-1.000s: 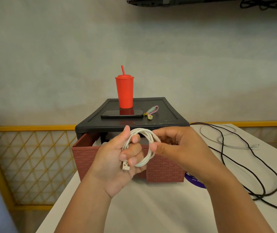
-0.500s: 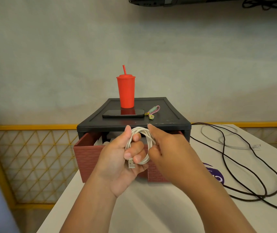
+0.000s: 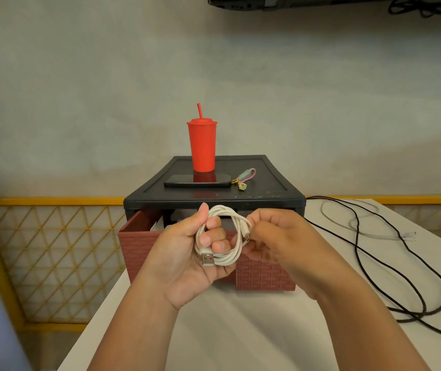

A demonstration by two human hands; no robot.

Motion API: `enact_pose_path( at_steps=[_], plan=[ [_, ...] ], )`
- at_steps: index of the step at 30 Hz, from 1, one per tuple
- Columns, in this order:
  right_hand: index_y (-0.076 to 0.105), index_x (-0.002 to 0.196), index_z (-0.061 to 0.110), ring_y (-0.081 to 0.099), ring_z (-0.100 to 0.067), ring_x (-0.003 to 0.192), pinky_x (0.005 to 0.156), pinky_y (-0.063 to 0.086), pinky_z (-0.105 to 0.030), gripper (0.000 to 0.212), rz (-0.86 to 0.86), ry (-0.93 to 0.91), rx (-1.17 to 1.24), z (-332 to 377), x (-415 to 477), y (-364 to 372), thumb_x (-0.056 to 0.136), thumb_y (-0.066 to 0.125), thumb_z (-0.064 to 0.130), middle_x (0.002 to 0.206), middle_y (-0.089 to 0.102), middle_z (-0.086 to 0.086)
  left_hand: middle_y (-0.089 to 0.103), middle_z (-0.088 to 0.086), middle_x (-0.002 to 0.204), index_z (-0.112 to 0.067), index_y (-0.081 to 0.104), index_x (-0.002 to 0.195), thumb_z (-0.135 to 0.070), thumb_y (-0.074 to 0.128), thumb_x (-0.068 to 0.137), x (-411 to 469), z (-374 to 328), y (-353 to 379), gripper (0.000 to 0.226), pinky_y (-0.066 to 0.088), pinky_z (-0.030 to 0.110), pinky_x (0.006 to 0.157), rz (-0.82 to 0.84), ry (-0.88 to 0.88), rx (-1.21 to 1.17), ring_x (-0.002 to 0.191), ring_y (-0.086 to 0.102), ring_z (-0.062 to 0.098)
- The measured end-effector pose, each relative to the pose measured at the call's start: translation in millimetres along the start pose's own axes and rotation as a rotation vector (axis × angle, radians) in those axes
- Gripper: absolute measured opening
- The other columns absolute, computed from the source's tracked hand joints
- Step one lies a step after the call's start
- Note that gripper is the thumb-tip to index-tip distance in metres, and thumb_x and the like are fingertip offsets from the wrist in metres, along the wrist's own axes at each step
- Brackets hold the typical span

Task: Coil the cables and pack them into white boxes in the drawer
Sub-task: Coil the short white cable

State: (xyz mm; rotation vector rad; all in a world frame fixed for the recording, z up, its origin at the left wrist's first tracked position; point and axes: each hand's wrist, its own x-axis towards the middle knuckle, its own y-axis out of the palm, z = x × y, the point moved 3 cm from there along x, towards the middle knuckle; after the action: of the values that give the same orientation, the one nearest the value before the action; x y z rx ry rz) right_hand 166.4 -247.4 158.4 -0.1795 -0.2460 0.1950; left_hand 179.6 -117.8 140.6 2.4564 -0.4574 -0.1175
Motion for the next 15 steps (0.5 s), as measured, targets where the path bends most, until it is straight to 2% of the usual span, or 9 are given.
enact_pose_path(
  at_steps=[3, 7, 10, 15],
  plan=[
    [0.061, 0.071, 0.013, 0.057, -0.006, 0.060, 0.063, 0.052, -0.020, 0.026, 0.057, 0.083, 0.159, -4, 0, 1, 0.089, 0.045, 0.003, 0.069, 0.067, -0.001, 0.041, -0.003, 0.046, -0.014, 0.050, 0.056, -0.036, 0.053, 0.078, 1, 1, -2, 0.031, 0.046, 0.025, 0.053, -0.024, -0.004, 0.004, 0.040, 0.048, 0.010],
    [0.062, 0.082, 0.013, 0.058, -0.007, 0.057, 0.059, 0.052, -0.022, 0.021, 0.004, 0.140, 0.247, -6, 2, -4, 0.090, 0.045, 0.005, 0.066, 0.067, 0.000, 0.050, 0.003, 0.053, -0.012, 0.054, 0.060, -0.033, 0.054, 0.084, 0, 3, -1, 0.032, 0.052, 0.026, 0.050, -0.113, 0.030, 0.104, 0.044, 0.056, 0.013],
    [0.063, 0.084, 0.015, 0.058, -0.007, 0.058, 0.059, 0.051, -0.022, 0.012, -0.019, 0.106, 0.200, -8, 2, -8, 0.090, 0.053, 0.012, 0.067, 0.065, 0.002, 0.055, 0.003, 0.055, -0.009, 0.055, 0.069, -0.028, 0.049, 0.093, 1, 8, 2, 0.032, 0.053, 0.026, 0.046, -0.195, 0.077, 0.212, 0.045, 0.057, 0.013],
    [0.064, 0.088, 0.016, 0.062, -0.007, 0.064, 0.057, 0.051, -0.020, 0.004, -0.056, 0.087, 0.115, -10, -2, -17, 0.087, 0.061, 0.013, 0.071, 0.069, 0.002, 0.055, -0.001, 0.057, -0.010, 0.058, 0.075, -0.030, 0.049, 0.094, 4, 15, 2, 0.029, 0.049, 0.024, 0.046, -0.233, 0.114, 0.361, 0.050, 0.056, 0.010]
  ],
)
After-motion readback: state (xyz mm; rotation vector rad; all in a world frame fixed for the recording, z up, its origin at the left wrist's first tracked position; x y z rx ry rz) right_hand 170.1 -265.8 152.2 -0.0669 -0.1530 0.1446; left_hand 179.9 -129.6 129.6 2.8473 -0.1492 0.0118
